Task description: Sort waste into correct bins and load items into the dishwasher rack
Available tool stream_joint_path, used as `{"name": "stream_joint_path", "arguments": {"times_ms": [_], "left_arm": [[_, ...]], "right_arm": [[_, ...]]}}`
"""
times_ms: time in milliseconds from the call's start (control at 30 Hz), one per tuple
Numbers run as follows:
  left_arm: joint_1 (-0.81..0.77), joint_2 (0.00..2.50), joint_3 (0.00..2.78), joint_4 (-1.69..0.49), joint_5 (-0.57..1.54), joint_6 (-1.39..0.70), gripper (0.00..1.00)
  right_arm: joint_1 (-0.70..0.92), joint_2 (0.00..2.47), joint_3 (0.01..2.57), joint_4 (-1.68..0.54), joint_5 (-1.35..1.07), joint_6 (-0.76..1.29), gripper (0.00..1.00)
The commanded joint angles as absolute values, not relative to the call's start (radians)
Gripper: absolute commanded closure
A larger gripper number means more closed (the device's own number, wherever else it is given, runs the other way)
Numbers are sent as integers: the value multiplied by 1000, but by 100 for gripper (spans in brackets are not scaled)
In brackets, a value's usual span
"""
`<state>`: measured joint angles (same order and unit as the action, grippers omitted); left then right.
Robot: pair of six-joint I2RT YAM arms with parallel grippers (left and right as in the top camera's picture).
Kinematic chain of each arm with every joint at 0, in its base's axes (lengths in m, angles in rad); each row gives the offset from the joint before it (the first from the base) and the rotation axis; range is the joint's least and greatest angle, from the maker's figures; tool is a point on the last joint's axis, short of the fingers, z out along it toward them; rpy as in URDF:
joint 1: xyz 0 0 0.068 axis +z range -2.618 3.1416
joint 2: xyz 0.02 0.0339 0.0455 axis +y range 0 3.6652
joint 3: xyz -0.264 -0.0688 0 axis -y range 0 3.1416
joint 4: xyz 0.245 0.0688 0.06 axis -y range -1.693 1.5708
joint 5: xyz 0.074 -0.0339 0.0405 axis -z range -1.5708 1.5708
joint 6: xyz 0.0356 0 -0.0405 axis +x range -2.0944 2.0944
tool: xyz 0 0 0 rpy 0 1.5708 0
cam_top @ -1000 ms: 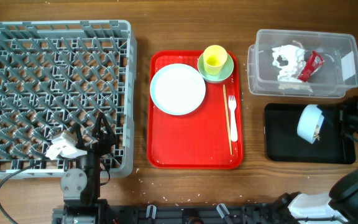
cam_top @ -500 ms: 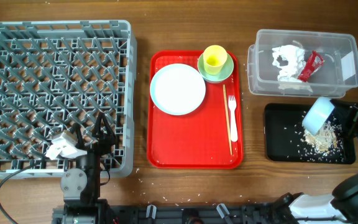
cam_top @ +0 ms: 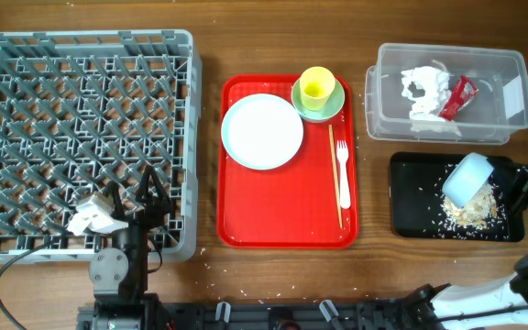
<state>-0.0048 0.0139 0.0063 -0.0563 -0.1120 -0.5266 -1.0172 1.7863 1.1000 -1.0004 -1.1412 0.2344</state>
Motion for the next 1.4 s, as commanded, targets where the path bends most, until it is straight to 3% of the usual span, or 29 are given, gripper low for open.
{"name": "stream_joint_path", "arguments": {"times_ms": [0,33,67,100,167,300,400,500,633,700,733,767,833,900,1033,1133,1167,1233,1267,1367], "left_arm": [[-9,7,6,-59,-129,-529,0],[-9,7,6,-59,-129,-529,0],[-9,7,6,-59,-129,-529,0],[-9,7,6,-59,-129,-529,0],[-9,7,6,-59,-129,-529,0],[-9,7,6,-59,-129,-529,0],[-9,7,6,-59,-129,-529,0],[-9,7,6,-59,-129,-529,0],[-9,7,6,-59,-129,-529,0],[-9,7,6,-59,-129,-529,0],[-9,7,6,-59,-129,-529,0],[-9,7,6,-59,-129,-529,0],[-9,7,6,-59,-129,-529,0],[-9,7,6,-59,-129,-529,0],[-9,7,6,-59,-129,-529,0],[-9,7,6,-59,-129,-529,0],[-9,7,6,-59,-129,-529,0],[-9,7,6,-59,-129,-529,0],[-9,7,6,-59,-129,-529,0],[-9,7,6,-59,-129,-529,0]], "right_arm": [[-1019,1805,1103,-1095,-1239,160,96],[-1020,1805,1103,-1058,-1254,147,96],[-1024,1805,1103,-959,-1174,266,96],[-1028,1805,1103,-1010,-1161,265,96],[-1027,1805,1103,-1080,-1286,61,96],[-1030,1805,1103,-1105,-1271,109,96],[-1029,1805,1103,-1281,-1257,-62,96],[-1005,1753,1101,-1612,-1311,-548,96],[-843,1567,1101,-1594,-1291,-557,96],[-668,1459,1101,-1505,-1286,-488,96],[-574,1415,1101,-1399,-1242,-343,96],[-430,1364,1101,-1197,-1045,-5,96],[-127,1301,1101,-1016,-585,417,96],[286,1305,1101,-852,-281,657,96],[797,1459,1101,-700,91,985,95],[994,1618,1101,-606,166,1005,96],[1019,1655,1101,-586,191,991,92],[1027,1681,1101,-576,214,963,40],[1017,1672,1104,-577,218,941,28],[945,1619,1181,-611,217,839,11]]}}
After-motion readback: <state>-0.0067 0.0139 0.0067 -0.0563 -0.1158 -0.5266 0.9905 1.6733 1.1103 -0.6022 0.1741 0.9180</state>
